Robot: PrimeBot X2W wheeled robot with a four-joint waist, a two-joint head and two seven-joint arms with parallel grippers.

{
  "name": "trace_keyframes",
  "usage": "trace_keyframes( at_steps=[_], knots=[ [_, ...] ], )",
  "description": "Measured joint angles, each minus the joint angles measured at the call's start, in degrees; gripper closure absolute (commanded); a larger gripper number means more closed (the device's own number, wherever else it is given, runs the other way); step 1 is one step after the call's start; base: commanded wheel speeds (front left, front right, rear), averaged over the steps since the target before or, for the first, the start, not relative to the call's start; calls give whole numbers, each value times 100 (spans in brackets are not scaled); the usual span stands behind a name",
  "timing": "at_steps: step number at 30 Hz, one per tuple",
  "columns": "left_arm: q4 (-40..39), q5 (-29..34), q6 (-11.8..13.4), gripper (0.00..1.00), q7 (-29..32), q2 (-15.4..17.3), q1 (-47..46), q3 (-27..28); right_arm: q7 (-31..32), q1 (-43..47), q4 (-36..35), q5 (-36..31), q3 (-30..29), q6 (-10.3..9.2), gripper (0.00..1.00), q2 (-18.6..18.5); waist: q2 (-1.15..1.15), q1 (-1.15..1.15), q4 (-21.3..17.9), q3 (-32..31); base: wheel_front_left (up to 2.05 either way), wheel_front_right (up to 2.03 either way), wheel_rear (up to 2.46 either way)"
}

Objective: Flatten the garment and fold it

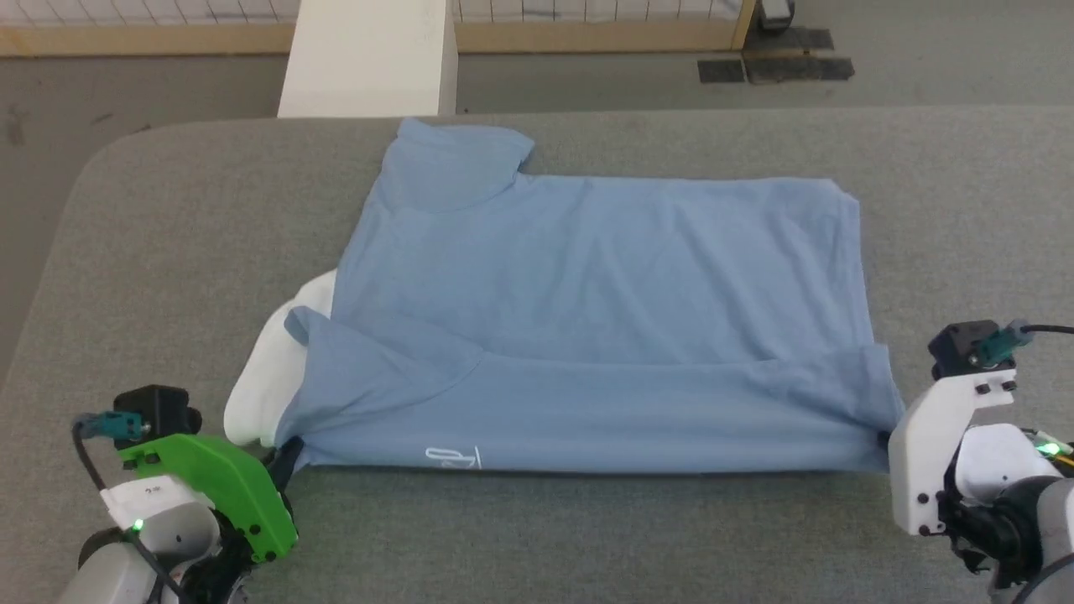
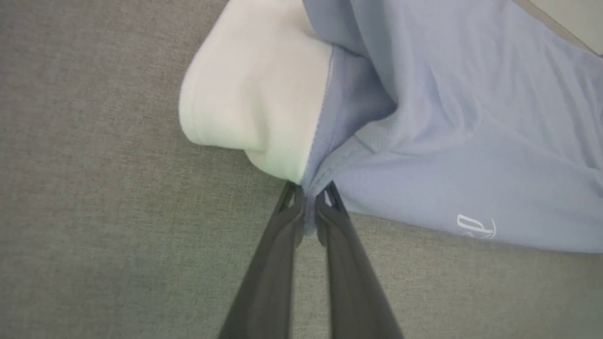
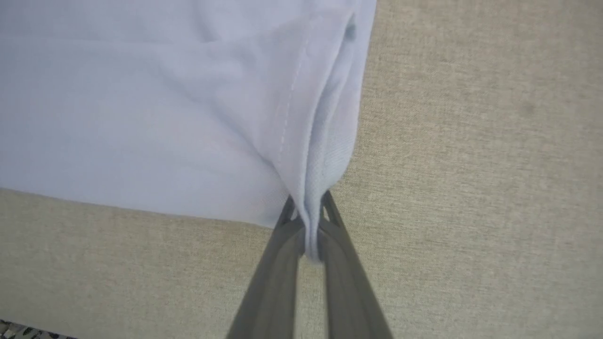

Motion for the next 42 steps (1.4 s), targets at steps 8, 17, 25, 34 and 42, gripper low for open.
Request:
trace_keyframes(
  at_steps=[8, 17, 25, 34, 42],
  knots=[
    [-866, -48, 460, 100, 269, 120, 890, 23, 215, 558, -261, 259, -187, 0, 100, -304, 0, 0, 23, -469, 0, 0, 0],
    [-218, -289, 356, 100, 501, 4, 1212, -286, 157, 1071, 201, 256, -222, 0, 100, -151, 0, 0, 63, -418, 0, 0, 0],
    [315, -294, 181, 0, 520, -73, 966, -398, -168, 1059, 647, 172, -225, 0, 0, 4, 0, 0, 22, -421, 0, 0, 0],
    [-415, -268, 372, 0, 787, 509, 866, -48, -192, 905, 245, 565, -512, 0, 0, -189, 0, 0, 0, -672, 0, 0, 0],
    [-1081, 40, 474, 0, -145, 583, 175, 628, -1047, 195, -331, 747, -1016, 0, 0, -341, 0, 0, -19, -803, 0, 0, 0]
  ],
)
